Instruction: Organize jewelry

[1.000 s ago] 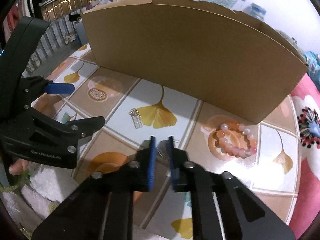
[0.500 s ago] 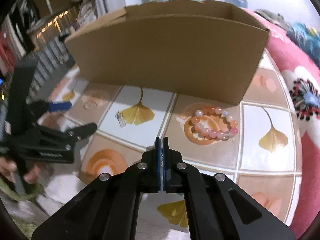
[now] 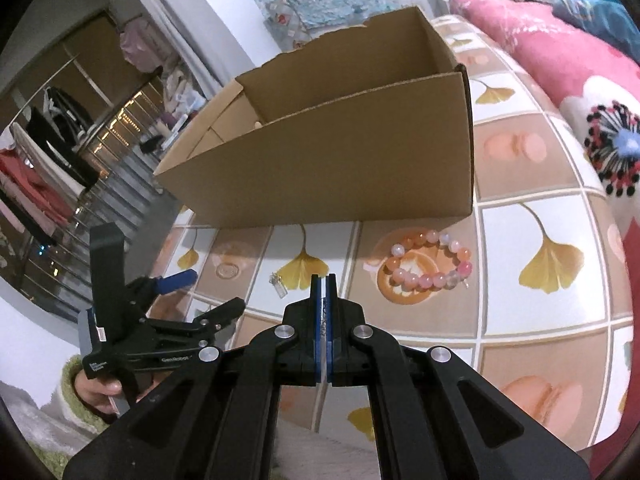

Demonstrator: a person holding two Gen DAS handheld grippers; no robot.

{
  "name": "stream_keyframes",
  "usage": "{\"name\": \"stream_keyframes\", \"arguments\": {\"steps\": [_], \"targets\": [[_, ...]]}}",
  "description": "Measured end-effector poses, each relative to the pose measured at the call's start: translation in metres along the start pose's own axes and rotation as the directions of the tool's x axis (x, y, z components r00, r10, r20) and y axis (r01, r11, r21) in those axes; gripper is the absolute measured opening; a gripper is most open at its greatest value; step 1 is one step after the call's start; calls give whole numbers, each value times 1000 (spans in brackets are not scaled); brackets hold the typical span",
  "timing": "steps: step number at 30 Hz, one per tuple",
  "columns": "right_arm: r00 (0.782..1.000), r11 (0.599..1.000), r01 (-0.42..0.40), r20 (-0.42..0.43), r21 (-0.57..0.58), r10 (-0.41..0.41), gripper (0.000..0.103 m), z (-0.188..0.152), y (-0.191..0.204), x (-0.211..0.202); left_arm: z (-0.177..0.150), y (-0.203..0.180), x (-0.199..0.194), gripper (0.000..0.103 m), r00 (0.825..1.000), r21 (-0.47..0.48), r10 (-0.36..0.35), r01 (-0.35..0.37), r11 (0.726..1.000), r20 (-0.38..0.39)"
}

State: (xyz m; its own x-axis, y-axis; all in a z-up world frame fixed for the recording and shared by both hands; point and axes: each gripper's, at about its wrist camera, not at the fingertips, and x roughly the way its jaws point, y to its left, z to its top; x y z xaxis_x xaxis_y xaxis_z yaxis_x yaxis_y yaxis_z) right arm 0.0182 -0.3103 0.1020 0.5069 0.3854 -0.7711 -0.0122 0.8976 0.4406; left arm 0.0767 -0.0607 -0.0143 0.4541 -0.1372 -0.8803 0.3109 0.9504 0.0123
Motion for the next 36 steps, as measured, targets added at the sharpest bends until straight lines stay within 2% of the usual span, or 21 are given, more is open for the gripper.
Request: {"name": "stream_keyframes", "arguments": {"steps": [15, 36], "targets": [[999, 1000, -24, -33, 16, 24, 0, -5, 0, 11, 0, 1, -1, 99, 1000, 0, 0, 0, 1000, 0], [998, 998, -55, -24, 14, 55, 0, -2, -2, 12, -1, 1, -1, 99, 1000, -3, 1, -1, 1000, 3]]}}
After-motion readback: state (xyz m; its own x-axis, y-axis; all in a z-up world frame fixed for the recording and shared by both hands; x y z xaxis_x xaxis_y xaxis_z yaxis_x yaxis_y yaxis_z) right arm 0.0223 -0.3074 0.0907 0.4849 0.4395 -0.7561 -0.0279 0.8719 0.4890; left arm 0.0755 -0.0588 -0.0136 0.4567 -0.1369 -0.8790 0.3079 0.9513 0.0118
